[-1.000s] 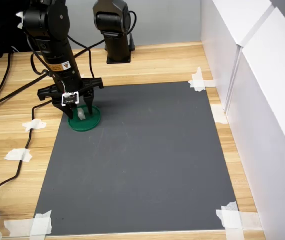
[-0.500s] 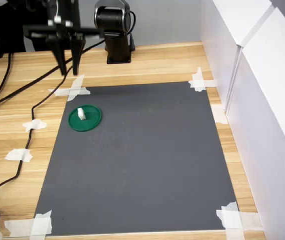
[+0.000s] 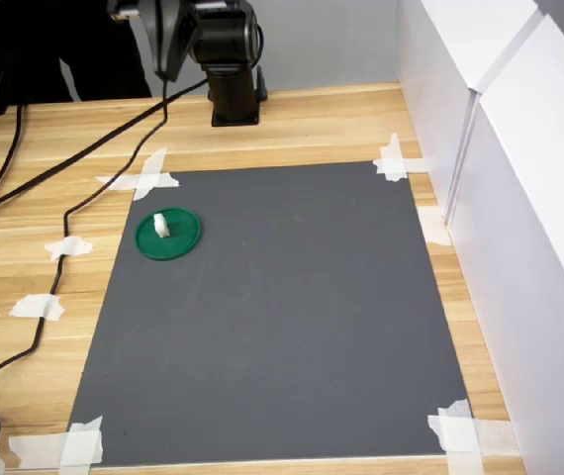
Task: Grasp a white terminal and put it on the green lid.
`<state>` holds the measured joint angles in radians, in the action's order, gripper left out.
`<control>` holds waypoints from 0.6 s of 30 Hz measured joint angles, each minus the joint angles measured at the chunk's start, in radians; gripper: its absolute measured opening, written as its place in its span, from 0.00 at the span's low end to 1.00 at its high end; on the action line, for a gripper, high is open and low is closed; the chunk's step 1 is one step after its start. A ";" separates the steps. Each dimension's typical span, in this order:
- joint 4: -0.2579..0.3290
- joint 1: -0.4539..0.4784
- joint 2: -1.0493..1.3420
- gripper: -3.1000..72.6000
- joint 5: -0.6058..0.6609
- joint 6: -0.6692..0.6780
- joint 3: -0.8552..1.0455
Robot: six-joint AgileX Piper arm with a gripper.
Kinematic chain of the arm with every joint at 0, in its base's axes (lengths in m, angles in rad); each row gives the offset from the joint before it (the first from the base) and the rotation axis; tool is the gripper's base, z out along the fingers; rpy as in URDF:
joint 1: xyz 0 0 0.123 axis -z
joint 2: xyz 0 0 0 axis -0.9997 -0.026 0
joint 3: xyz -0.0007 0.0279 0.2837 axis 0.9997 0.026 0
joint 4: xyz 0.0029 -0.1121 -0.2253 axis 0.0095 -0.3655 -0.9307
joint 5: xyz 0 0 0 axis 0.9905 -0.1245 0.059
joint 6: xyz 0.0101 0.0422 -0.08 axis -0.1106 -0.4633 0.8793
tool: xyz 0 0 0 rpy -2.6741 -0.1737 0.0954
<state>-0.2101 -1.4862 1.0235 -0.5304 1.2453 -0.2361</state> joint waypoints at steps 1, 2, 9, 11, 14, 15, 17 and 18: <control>0.012 0.000 0.033 0.02 -0.008 0.025 0.038; 0.021 0.000 0.064 0.02 -0.011 0.049 0.066; 0.078 0.000 0.223 0.02 -0.010 0.170 0.205; 0.088 0.000 0.252 0.02 -0.010 0.200 0.210; 0.093 0.000 0.286 0.02 -0.001 0.219 0.211; 0.093 0.000 0.295 0.02 0.000 0.221 0.211; 0.093 0.000 0.309 0.02 0.003 0.224 0.211; 0.093 0.000 0.310 0.02 0.004 0.226 0.211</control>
<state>-0.1176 -1.4862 1.3339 -0.5262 1.4715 -0.0248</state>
